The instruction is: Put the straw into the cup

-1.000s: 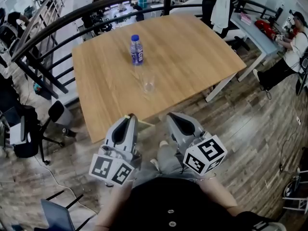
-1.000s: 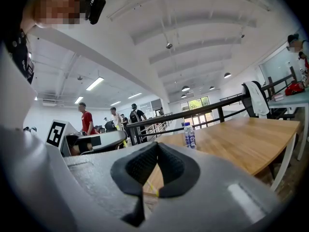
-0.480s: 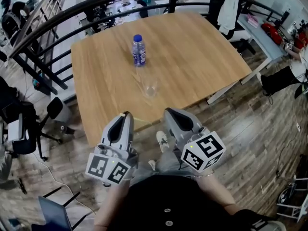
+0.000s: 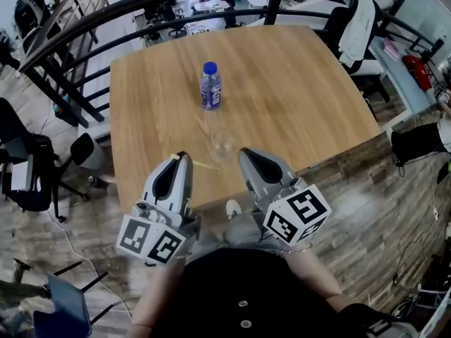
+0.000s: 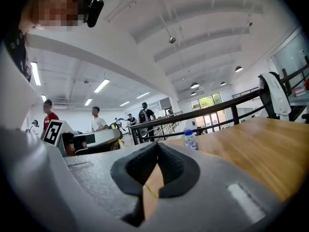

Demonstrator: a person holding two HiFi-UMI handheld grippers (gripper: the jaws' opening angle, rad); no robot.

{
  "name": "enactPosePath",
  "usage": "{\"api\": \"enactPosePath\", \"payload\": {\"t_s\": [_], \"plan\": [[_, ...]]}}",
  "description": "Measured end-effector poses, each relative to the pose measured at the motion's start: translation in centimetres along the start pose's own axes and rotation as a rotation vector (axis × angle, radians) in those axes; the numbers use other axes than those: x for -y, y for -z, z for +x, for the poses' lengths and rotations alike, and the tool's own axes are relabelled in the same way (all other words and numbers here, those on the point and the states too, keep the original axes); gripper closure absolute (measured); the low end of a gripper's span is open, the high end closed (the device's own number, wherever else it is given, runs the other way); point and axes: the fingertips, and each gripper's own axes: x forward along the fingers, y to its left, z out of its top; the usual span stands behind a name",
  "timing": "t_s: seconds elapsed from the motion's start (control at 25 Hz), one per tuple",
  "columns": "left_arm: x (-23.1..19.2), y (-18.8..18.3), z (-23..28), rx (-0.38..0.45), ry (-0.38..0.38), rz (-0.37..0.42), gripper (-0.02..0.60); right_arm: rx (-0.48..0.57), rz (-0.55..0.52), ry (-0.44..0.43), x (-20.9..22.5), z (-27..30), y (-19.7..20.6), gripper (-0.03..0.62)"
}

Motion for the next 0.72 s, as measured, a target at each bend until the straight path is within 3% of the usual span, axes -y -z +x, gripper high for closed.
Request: {"api": "enactPosePath", "payload": {"t_s": [0.36,0.72], "plan": [[-1.0,-1.4,5.1,0.069,-0.083,0.004,0.555,-0.013,0.002,-0.078,5.1,3.1,-1.7,0.595],[-2.5,-2.2,7.0,0.140,-0.179,0.007,0.555,-0.035,-0.002,-0.176,7.6,5.8,-2.0,0.595]]}}
